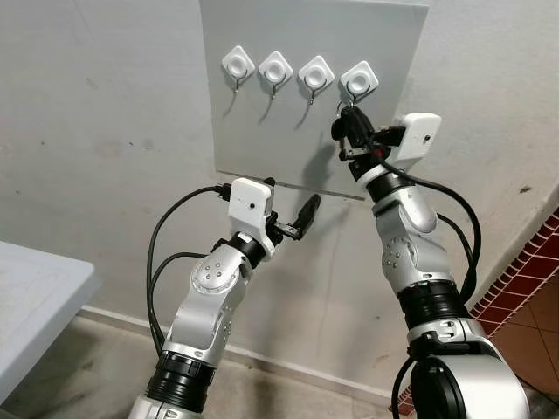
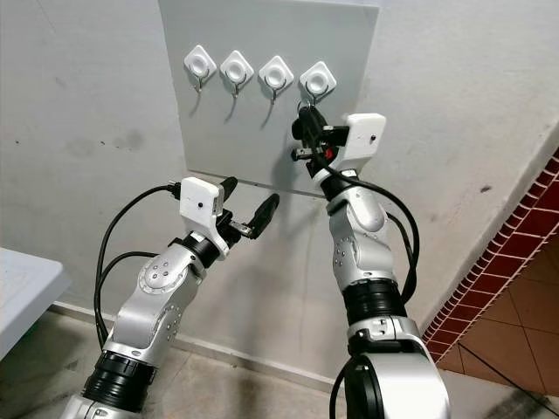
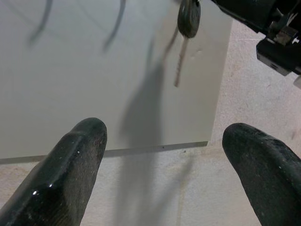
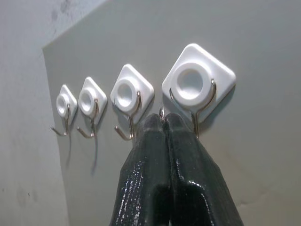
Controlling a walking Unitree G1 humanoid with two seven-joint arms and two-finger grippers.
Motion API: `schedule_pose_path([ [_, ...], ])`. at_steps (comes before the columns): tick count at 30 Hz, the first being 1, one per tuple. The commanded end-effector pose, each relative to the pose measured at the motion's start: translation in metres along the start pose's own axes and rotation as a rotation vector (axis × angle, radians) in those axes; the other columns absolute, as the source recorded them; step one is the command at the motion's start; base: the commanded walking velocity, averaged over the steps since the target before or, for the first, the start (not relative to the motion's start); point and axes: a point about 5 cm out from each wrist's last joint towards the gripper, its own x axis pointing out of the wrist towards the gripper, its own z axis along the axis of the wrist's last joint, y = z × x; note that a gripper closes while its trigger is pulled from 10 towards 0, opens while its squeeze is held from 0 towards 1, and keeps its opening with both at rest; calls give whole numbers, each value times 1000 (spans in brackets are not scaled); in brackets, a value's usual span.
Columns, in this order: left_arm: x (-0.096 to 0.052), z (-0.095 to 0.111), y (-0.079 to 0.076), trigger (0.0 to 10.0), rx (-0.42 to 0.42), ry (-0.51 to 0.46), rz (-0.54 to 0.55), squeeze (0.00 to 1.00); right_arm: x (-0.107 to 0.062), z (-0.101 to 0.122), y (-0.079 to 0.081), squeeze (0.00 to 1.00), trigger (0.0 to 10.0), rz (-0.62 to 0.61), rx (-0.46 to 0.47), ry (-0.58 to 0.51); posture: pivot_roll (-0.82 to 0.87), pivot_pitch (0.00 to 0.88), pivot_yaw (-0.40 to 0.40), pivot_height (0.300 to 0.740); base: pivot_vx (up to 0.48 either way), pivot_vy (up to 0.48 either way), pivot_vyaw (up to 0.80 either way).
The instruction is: Hang keys on a hook
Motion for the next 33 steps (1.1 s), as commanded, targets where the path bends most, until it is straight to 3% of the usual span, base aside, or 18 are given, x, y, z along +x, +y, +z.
schedule_pose_path([
  [1,4,9,-4,10000,10,-25,-26,0,5,5,0,0,10000,-3,40,-24,-41,0,-8,740,0,0,0],
  [13,4,9,-5,10000,-1,-26,-25,0,0,0,-9,0,10000,-89,205,-36,-44,0,-4,740,0,0,0],
  [33,3,10,-2,10000,-14,-26,-6,0,-11,-17,-7,0,10000,-110,272,27,-38,0,-4,740,0,0,0],
])
